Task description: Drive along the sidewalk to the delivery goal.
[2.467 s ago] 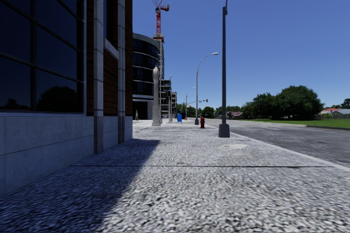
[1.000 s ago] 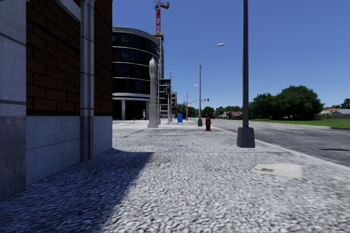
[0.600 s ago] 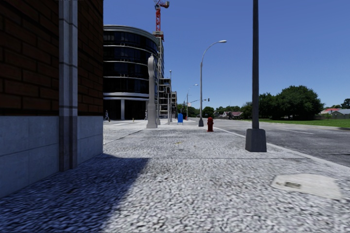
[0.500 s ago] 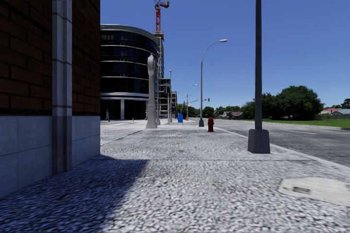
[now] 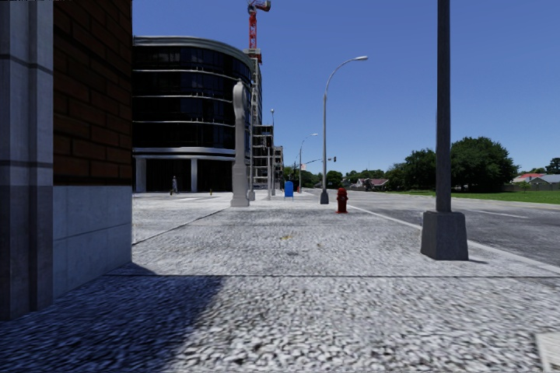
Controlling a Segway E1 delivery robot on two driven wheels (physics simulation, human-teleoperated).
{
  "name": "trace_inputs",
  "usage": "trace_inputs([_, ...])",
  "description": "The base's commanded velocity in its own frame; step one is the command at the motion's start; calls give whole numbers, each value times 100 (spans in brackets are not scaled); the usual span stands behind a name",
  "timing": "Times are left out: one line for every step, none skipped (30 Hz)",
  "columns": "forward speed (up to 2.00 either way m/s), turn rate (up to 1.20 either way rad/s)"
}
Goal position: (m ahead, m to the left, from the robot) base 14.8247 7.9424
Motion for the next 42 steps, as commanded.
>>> trace_inputs([154,0])
trace_inputs([154,0])
trace_inputs([154,0])
trace_inputs([154,0])
trace_inputs([154,0])
trace_inputs([154,0])
trace_inputs([155,0])
trace_inputs([155,0])
trace_inputs([155,0])
trace_inputs([155,0])
trace_inputs([155,0])
trace_inputs([155,0])
trace_inputs([155,0])
trace_inputs([155,0])
trace_inputs([155,0])
trace_inputs([155,0])
trace_inputs([155,0])
trace_inputs([155,0])
trace_inputs([155,0])
trace_inputs([155,0])
trace_inputs([155,0])
trace_inputs([155,0])
trace_inputs([155,0])
trace_inputs([156,0])
trace_inputs([156,0])
trace_inputs([156,0])
trace_inputs([156,0])
trace_inputs([157,0])
trace_inputs([157,0])
trace_inputs([157,0])
trace_inputs([157,0])
trace_inputs([157,0])
trace_inputs([157,0])
trace_inputs([157,0])
trace_inputs([157,0])
trace_inputs([157,0])
trace_inputs([157,0])
trace_inputs([157,0])
trace_inputs([157,0])
trace_inputs([157,0])
trace_inputs([157,0])
trace_inputs([157,0])
